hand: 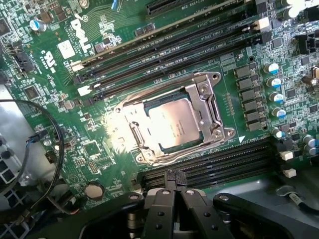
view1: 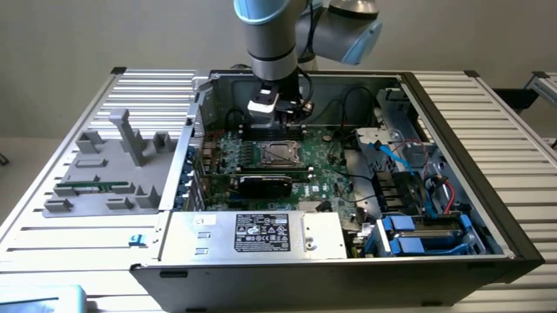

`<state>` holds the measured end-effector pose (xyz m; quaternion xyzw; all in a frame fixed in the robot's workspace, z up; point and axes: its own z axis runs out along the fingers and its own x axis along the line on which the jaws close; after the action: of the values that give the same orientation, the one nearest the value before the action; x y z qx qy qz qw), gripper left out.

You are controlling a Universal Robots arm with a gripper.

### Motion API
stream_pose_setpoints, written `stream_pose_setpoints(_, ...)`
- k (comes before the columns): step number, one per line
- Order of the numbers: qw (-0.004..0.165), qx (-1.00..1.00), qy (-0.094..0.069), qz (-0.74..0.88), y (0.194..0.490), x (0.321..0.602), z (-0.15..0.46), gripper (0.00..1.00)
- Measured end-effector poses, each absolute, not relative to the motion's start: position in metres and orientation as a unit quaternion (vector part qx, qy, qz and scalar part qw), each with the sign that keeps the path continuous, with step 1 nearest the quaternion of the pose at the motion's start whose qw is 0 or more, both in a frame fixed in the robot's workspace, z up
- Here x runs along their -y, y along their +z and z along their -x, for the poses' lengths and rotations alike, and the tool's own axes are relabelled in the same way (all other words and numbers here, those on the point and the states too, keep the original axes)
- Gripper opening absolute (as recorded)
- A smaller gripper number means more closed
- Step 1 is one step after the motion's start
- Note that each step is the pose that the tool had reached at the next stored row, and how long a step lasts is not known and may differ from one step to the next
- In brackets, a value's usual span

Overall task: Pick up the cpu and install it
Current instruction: 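Install the first cpu locking lever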

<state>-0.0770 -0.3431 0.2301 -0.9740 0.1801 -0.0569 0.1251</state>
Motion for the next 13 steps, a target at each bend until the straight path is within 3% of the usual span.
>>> stream_pose_setpoints(8,0.086,-0.179,-0.048,0.979,0.2301,0.3436,0.086,0.11)
stream_pose_setpoints(13,0.074,-0.177,-0.046,0.98,0.2365,0.3436,0.0869,0.11)
